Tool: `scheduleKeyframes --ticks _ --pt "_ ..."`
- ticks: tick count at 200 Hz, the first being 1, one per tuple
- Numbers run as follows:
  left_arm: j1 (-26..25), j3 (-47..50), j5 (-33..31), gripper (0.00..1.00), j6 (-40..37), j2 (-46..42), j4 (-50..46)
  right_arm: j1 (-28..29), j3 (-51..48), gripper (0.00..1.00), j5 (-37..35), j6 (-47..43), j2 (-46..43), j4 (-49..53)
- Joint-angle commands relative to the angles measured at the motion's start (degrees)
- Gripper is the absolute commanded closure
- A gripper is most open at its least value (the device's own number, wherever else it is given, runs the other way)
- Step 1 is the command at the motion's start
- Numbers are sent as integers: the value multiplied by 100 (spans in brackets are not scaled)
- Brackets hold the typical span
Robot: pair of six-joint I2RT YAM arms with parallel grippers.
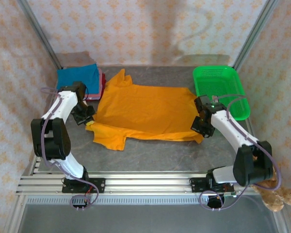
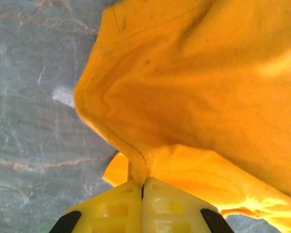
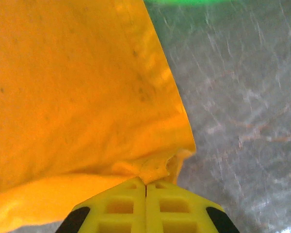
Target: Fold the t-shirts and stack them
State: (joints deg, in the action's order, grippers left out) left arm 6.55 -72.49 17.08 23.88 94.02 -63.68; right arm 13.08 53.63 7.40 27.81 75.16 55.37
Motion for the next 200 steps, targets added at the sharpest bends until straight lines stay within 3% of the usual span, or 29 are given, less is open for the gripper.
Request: scheduleKeyframes --ticks 1,43,74,102,124,200 --pt "50 427 -164 100 -108 -591 -540 46 -481 100 402 317 -541 702" --pt "49 1598 -42 100 -52 -1063 -347 381 -1125 100 682 710 -695 563" --pt "44 1929 -80 100 -11 -1190 -180 536 -1247 100 789 664 -502 500" --pt "44 2003 -129 100 -65 -1171 -146 618 -1425 72 790 779 -686 490" --pt "48 2007 -136 100 -60 -1091 -53 621 -1573 65 705 979 -912 458" --pt "48 1150 -181 100 -252 -620 -154 540 -1919 63 -114 1602 -1061 112"
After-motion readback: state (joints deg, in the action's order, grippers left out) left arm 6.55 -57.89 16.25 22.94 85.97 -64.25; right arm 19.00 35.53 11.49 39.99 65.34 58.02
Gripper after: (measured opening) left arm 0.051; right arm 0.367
